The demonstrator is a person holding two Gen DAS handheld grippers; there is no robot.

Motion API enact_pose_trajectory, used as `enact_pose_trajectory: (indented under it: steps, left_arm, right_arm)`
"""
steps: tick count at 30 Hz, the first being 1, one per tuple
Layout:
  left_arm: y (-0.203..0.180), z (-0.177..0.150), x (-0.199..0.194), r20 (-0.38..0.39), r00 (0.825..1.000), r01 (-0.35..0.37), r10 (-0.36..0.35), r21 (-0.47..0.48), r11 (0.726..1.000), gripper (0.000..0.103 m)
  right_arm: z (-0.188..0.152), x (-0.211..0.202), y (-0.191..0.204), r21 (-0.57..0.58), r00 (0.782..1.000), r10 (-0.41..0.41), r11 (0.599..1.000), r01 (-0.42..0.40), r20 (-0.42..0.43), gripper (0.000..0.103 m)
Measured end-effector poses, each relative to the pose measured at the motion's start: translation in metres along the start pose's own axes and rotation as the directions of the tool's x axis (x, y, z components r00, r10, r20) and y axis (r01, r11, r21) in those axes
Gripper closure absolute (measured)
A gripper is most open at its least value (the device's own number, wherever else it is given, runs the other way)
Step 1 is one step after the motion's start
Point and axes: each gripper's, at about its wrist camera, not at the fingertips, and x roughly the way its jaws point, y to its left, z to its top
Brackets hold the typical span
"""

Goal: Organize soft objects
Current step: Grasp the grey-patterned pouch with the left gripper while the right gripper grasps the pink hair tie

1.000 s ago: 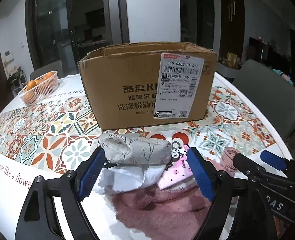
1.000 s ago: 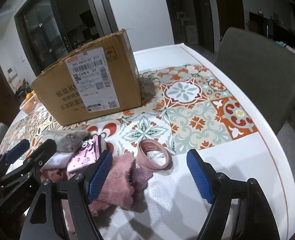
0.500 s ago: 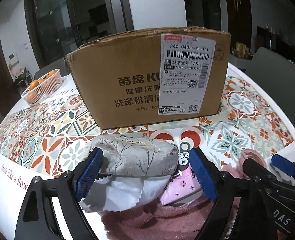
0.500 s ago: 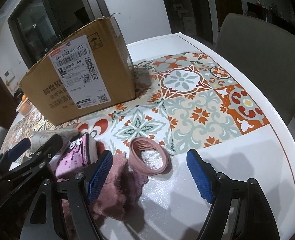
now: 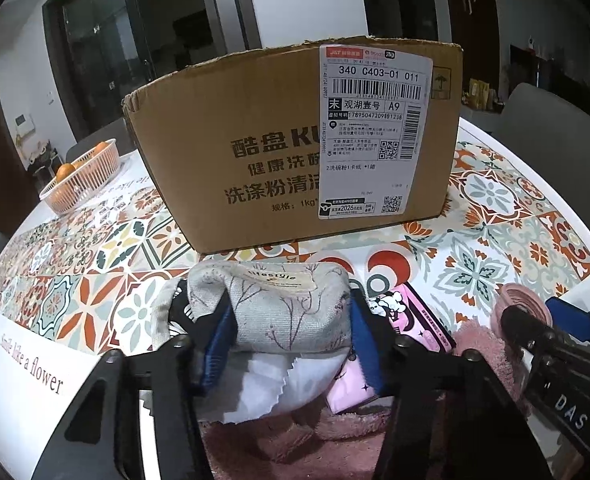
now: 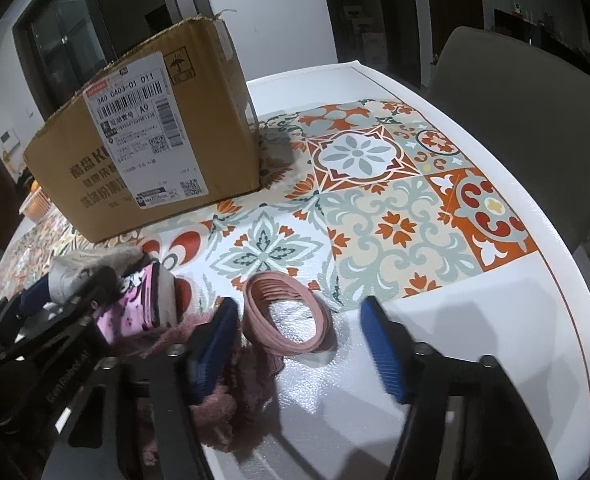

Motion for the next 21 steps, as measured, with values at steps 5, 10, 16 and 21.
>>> enact_pose_trajectory:
  steps: [5,10,16,21]
  left_arm:
    - [0.003,-0.004,-0.003,0.021,1.000,0.017,-0.017,-0.010,1.000,0.065]
    - [0.006,-0.006,-0.005,0.034,0.999,0.035,-0.034,-0.013,0.999,0.073]
    - [0.010,-0.006,-0.013,0.058,0.997,0.055,-0.053,-0.032,0.998,0.075]
    - [0.015,-0.002,-0.026,0.095,0.994,0.064,-0.060,-0.038,0.997,0.075]
  right_arm:
    - [-0.002,0.001,0.000,-0.009,1.000,0.000,1.000,0.000,0.003,0.072]
    - [-0.002,-0.001,0.001,-0.013,1.000,-0.002,1.000,0.002,0.014,0.084]
    - [0.000,-0.012,0.006,-0.023,0.999,-0.001,1.000,0.002,0.047,0.087]
    - [0.004,-0.024,0.011,-0.027,0.997,0.008,1.000,-0.006,0.077,0.087]
